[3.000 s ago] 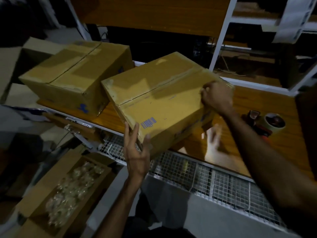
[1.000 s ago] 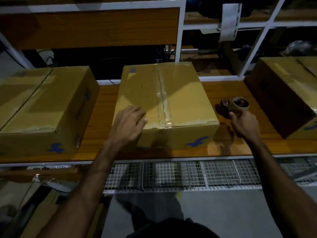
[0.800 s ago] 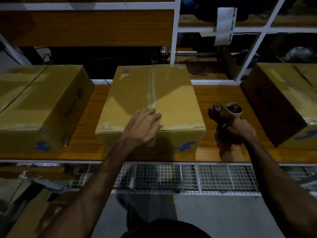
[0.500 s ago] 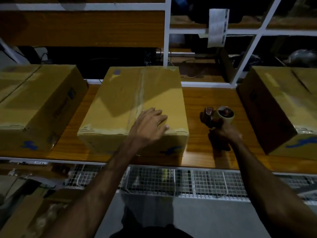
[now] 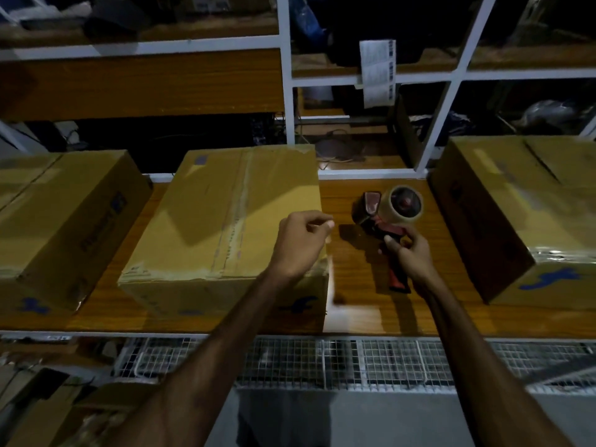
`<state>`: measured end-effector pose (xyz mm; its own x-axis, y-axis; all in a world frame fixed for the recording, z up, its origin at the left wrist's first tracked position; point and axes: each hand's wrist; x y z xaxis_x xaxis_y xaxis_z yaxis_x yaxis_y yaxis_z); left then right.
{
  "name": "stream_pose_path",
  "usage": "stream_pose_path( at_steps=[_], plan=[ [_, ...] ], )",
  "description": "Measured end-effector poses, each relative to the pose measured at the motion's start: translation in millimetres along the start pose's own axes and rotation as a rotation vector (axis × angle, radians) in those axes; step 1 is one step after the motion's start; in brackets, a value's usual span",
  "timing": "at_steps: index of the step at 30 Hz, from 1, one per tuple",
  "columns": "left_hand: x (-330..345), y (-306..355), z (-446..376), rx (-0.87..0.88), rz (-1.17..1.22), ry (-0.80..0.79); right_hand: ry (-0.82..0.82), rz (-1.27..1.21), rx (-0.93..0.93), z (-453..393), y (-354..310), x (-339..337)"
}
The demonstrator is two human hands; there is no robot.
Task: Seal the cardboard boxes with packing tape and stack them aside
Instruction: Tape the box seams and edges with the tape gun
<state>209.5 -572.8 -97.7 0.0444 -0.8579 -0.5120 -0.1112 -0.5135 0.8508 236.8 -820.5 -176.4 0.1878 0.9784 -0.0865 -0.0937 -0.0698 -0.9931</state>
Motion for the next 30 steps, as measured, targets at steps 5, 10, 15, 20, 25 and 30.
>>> stream_pose_path(
  at_steps=[5, 10, 15, 20, 25, 30],
  plan=[
    [7.2, 11.7, -16.5, -0.287, 0.444, 0.045, -0.062, 0.031, -0.291, 20.7, -44.6, 9.1],
    [4.2, 25.6, -19.7, -0.462, 0.703, -0.030, -0.108, -0.005, -0.423, 42.8, -73.6, 32.5],
    [-12.0, 17.0, -8.7, -0.413, 0.862, -0.072, -0.087, -0.054, -0.449, 51.3, -84.5, 53.3],
    [-36.6, 3.2, 2.3, -0.355, 1.002, -0.140, -0.038, -0.064, -0.495, 50.2, -96.0, 76.1],
    [-70.8, -9.6, 5.9, -0.394, 1.297, -0.306, 0.002, -0.044, -0.559, 51.0, -108.9, 102.2],
    [-111.9, -15.6, 0.1, -0.461, 1.368, -0.376, 0.000, 0.020, -0.631, 57.9, -119.2, 131.7]
  ],
)
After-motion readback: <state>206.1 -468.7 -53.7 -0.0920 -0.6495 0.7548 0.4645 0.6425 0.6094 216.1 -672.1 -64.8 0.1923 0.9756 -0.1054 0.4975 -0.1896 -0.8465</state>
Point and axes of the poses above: each hand's wrist, its own z-axis away from the middle knuckle, its own x-axis out of the palm, y = z × x, and after that the axes turned 5 degrees about -z, right-handed
